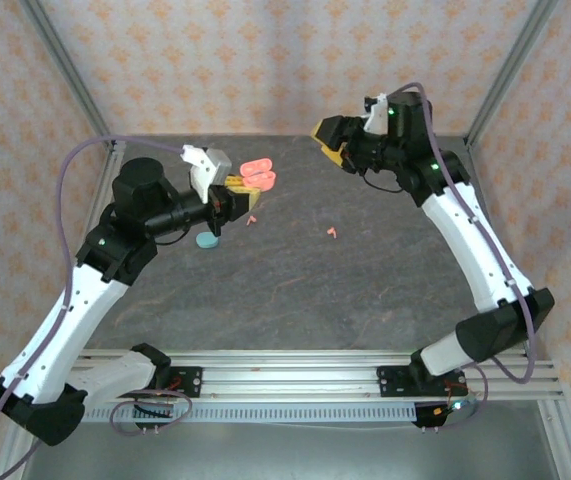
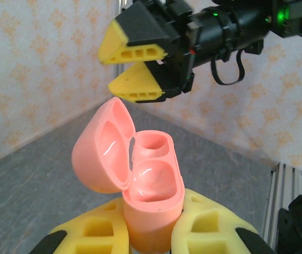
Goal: Insert wireless bluetooth earbuds into charging case
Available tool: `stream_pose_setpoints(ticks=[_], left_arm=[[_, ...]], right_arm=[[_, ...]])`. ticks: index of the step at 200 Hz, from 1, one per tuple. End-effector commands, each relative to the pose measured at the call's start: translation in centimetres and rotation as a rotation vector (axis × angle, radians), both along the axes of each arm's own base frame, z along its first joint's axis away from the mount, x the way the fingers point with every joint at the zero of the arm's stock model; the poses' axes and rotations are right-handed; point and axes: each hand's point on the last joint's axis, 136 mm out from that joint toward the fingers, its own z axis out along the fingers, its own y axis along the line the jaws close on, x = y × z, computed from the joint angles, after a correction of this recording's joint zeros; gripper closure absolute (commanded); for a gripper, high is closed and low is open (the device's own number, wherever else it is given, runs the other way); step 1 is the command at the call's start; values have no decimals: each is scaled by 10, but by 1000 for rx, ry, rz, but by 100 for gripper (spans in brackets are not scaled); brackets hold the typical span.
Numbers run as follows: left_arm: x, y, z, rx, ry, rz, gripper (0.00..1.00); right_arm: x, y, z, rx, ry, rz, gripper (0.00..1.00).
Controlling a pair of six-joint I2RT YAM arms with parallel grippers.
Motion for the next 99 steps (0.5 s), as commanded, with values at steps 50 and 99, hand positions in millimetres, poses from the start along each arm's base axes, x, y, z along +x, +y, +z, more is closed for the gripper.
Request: stream_pose_setpoints(ticks=[50, 99], left_arm=[[-35, 30, -12, 98, -11, 67, 100], [-51, 44, -18, 105, -4, 108, 100]], right_arm=[[13, 77, -162, -303, 355, 28, 57], [15, 127, -249, -490, 439, 56, 62]])
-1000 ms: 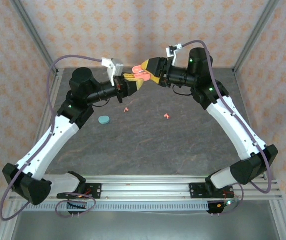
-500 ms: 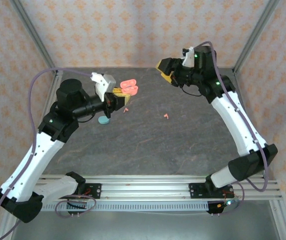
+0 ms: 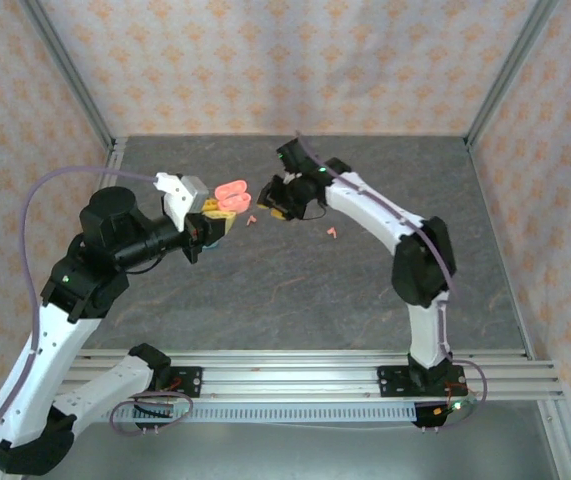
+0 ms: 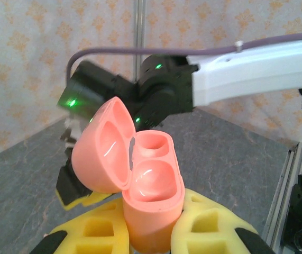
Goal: Insert wireless bluetooth earbuds into charging case
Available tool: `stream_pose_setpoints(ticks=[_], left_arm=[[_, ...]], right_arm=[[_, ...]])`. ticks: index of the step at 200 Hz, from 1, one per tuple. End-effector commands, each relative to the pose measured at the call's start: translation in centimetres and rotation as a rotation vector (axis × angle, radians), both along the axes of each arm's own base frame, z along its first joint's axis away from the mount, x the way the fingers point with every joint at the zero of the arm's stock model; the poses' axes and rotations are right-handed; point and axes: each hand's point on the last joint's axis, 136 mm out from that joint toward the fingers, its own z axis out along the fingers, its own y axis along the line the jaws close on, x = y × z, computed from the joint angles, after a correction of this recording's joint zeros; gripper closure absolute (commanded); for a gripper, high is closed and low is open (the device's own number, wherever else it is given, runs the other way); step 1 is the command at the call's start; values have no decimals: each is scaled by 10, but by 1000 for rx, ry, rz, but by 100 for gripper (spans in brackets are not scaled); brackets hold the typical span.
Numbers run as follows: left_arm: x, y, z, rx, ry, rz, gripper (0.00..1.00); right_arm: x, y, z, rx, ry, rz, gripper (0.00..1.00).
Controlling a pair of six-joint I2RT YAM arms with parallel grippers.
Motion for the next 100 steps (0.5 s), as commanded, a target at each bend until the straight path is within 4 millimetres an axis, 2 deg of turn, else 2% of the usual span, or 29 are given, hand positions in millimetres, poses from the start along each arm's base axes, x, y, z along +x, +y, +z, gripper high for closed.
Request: stream_pose_setpoints(ticks=[1, 19, 50, 100], left_arm=[[-6, 9, -10, 32, 11, 33, 100], [-10, 12, -11, 44, 8, 41, 100], [-14, 16, -14, 63, 13, 46, 100], [-13, 16, -21, 87, 22, 44, 100]], right_arm=[[8, 7, -18, -96, -3, -19, 62], [10, 18, -41, -148, 31, 1, 61], [16, 26, -66, -234, 62, 14, 61], [32, 27, -85, -290, 61, -23, 61]])
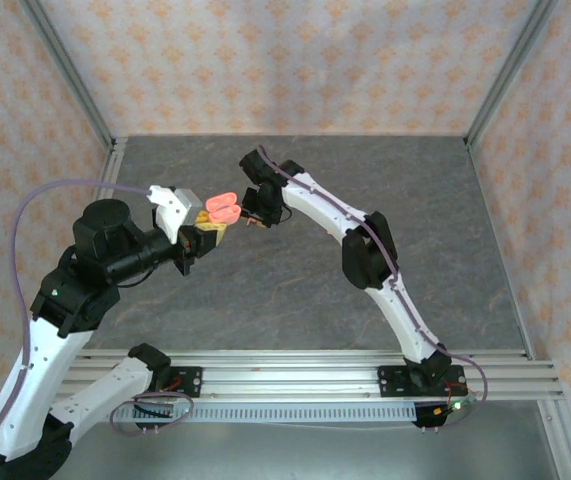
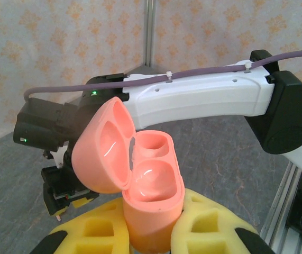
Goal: Insert wireless bluetooth earbuds into charging case
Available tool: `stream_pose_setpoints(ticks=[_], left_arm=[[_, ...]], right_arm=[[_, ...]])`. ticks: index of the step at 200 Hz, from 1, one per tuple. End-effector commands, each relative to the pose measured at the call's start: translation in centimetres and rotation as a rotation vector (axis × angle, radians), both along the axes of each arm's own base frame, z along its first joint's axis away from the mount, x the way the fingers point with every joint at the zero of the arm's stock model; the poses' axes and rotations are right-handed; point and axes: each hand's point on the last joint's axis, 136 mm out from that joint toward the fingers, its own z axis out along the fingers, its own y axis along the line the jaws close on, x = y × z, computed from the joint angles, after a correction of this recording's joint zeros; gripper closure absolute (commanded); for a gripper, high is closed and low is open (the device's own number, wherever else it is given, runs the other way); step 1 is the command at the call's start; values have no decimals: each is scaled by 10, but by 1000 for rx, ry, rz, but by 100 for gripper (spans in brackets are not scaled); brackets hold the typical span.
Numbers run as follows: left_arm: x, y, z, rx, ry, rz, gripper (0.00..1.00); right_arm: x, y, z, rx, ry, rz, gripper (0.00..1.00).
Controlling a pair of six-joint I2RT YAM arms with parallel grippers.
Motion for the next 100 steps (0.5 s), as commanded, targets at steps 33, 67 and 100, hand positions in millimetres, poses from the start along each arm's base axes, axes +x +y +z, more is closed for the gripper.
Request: stream_pose_setpoints(ticks=[33, 67, 100], left_arm=[[2, 1, -8, 50, -6, -2, 100], [7, -3, -9, 56, -10, -12, 100], [12, -6, -9, 67, -10, -23, 100]], right_arm=[[5, -8, -26, -79, 28, -34, 60], [12, -2, -32, -56, 15, -42, 60], [23, -5, -38, -55, -3, -67, 60]])
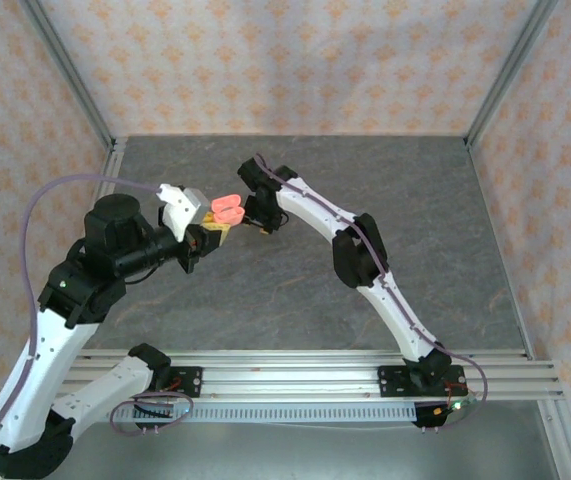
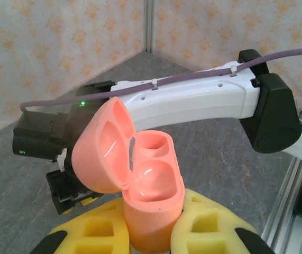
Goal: Insert wireless bluetooth earbuds into charging case
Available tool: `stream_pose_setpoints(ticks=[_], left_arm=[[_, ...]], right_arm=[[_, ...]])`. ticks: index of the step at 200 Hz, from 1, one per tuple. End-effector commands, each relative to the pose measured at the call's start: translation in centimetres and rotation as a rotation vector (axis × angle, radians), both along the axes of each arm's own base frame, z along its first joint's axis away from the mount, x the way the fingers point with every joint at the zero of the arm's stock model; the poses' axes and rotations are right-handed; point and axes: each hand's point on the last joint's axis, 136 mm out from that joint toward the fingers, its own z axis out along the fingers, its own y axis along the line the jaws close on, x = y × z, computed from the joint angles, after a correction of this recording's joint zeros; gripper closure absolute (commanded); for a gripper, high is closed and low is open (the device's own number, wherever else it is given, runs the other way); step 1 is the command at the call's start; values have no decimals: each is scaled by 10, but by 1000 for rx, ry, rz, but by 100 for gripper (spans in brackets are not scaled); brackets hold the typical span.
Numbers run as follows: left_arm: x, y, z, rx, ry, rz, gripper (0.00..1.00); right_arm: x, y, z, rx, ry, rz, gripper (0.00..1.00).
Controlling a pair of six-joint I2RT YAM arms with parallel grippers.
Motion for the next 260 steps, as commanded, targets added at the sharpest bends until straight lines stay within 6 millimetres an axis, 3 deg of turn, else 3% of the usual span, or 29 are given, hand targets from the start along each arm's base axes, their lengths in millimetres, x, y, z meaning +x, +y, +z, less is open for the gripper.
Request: stream_pose_setpoints(ticks=[1, 108, 227, 260], left_arm=[[2, -2, 6, 12, -37, -13, 100], [1, -3, 3, 28, -20, -24, 100], [-3, -2, -1, 30, -2, -29, 100], [-2, -2, -3, 36, 1, -28, 100]], right_arm=[[17, -2, 4, 4, -49, -40, 60], [37, 2, -8, 0, -124, -44, 60], [40, 5, -29, -4, -122, -33, 61], [40, 9, -28, 13, -125, -11, 66]])
